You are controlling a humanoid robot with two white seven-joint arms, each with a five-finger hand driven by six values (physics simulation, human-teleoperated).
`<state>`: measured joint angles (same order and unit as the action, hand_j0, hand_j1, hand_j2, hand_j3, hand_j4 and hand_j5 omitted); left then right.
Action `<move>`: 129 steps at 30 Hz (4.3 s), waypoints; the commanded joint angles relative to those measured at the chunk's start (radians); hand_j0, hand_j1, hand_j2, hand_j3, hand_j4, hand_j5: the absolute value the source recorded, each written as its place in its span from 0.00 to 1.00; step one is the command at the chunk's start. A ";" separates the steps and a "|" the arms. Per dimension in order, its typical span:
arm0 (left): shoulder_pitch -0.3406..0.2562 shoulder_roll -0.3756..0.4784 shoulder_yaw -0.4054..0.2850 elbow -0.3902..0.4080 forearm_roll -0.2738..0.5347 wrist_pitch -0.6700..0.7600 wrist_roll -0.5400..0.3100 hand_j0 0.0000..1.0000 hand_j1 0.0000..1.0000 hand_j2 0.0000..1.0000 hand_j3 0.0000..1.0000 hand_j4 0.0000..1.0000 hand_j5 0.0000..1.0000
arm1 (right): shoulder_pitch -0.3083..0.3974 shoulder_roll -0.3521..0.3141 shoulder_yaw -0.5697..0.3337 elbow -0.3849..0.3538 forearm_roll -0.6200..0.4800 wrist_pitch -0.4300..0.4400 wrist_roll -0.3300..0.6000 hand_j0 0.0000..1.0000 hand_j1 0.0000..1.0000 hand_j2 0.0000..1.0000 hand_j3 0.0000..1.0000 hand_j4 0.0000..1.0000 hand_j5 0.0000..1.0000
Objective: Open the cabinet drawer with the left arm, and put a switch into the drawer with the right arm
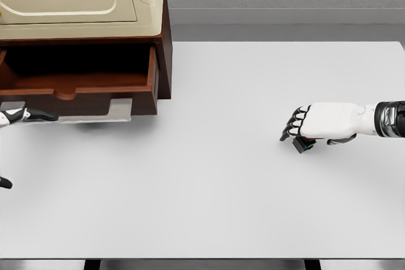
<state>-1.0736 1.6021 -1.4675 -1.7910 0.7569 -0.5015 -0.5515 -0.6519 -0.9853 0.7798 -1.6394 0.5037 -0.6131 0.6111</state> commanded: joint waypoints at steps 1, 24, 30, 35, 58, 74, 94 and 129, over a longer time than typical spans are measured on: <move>0.052 0.010 -0.008 0.028 -0.243 0.003 0.012 1.00 1.00 1.00 1.00 1.00 1.00 | 0.000 -0.001 -0.001 0.001 -0.004 0.002 0.000 0.88 0.88 0.88 0.88 0.88 0.88; 0.001 0.076 0.138 0.036 0.061 -0.049 -0.059 1.00 1.00 1.00 1.00 1.00 1.00 | 0.002 -0.001 0.001 0.001 -0.005 0.002 0.000 0.67 0.67 0.67 0.67 0.67 0.67; -0.037 0.067 0.242 0.038 0.136 0.064 -0.059 1.00 1.00 1.00 1.00 1.00 1.00 | 0.002 -0.001 0.001 0.003 -0.005 0.002 0.000 0.63 0.63 0.63 0.63 0.63 0.63; -0.045 0.021 0.242 0.035 0.168 0.189 -0.059 1.00 1.00 1.00 1.00 1.00 1.00 | 0.000 -0.001 -0.001 0.004 -0.007 0.002 0.000 0.55 0.55 0.55 0.55 0.55 0.55; -0.054 0.007 0.217 0.035 0.134 -0.063 -0.059 1.00 1.00 1.00 1.00 1.00 1.00 | -0.023 0.022 -0.014 0.052 -0.022 0.002 0.000 0.36 0.36 0.36 0.36 0.36 0.36; -0.054 0.007 0.217 0.036 0.134 -0.065 -0.059 1.00 1.00 1.00 1.00 1.00 1.00 | -0.187 0.163 -0.021 0.052 -0.059 0.002 0.000 0.34 0.34 0.34 0.34 0.34 0.34; -0.054 0.007 0.219 0.039 0.133 -0.063 -0.059 1.00 1.00 1.00 1.00 1.00 1.00 | -0.408 0.390 0.027 0.052 -0.063 0.002 0.000 0.35 0.35 0.35 0.35 0.35 0.35; -0.054 0.007 0.220 0.050 0.130 -0.065 -0.059 1.00 1.00 1.00 1.00 1.00 1.00 | -0.676 0.984 0.196 0.480 0.088 0.002 0.000 1.00 1.00 1.00 1.00 1.00 1.00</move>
<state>-1.1275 1.6090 -1.2469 -1.7433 0.8782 -0.5681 -0.6112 -1.3284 -0.0134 0.9779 -1.1634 0.5674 -0.6136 0.6114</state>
